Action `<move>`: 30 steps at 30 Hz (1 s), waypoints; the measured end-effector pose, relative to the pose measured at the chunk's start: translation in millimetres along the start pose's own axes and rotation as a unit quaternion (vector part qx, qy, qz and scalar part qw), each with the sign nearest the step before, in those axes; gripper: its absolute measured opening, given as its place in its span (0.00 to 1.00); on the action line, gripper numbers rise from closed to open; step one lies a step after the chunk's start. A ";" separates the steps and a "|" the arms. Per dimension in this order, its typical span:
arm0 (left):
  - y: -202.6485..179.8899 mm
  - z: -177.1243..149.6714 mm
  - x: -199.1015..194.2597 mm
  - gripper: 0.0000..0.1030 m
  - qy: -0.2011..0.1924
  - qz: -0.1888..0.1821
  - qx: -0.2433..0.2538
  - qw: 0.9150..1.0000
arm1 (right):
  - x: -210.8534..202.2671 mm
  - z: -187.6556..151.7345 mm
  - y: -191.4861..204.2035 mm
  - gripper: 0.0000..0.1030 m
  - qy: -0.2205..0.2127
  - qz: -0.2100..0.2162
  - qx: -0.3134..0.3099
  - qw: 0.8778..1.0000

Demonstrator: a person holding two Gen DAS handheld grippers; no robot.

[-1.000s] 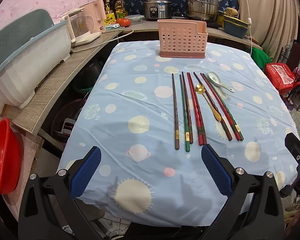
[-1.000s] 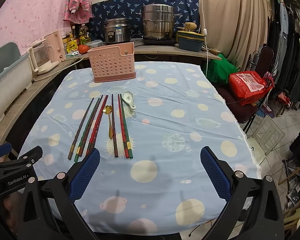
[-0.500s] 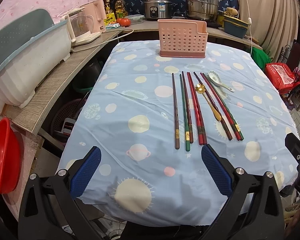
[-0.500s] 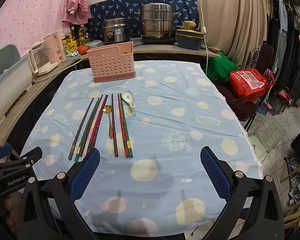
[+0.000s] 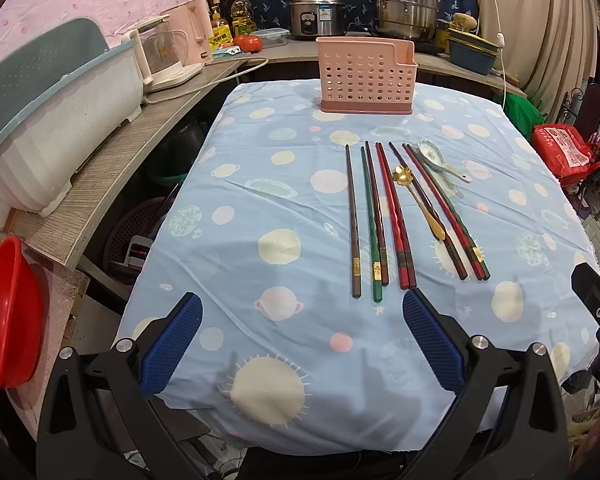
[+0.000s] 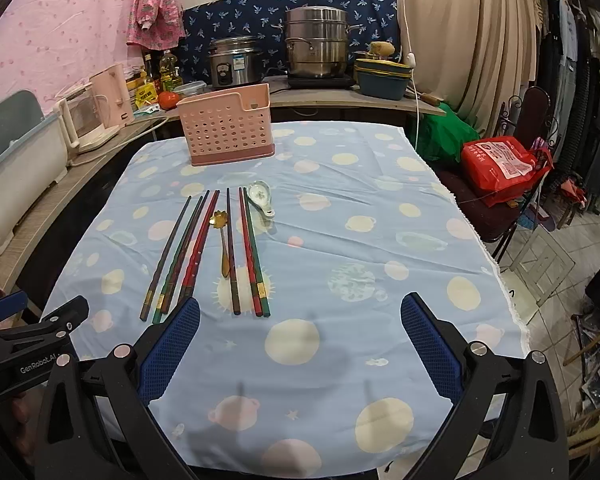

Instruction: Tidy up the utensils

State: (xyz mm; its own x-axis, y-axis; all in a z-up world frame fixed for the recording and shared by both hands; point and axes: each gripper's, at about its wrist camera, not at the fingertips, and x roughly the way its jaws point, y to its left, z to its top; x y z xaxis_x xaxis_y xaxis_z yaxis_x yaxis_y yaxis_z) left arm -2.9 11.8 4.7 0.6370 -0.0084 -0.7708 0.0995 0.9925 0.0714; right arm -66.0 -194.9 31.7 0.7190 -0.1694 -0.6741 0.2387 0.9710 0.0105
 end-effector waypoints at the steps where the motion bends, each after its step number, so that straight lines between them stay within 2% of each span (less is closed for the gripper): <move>1: 0.4 -0.2 0.0 0.93 0.000 -0.001 -0.001 1.000 | 2.1 0.9 -1.4 0.94 0.001 0.001 0.001 1.000; 30: 2.2 0.0 0.2 0.93 -0.001 0.000 -0.001 1.000 | -2.0 0.4 2.0 0.94 -0.002 0.006 0.002 1.000</move>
State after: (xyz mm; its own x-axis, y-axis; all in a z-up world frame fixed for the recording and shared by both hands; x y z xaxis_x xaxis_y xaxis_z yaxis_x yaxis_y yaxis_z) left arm -2.6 13.9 4.7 0.6382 -0.0086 -0.7698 0.0974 0.9928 0.0697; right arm -66.6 -192.7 33.4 0.7237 -0.1592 -0.6715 0.2327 0.9723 0.0202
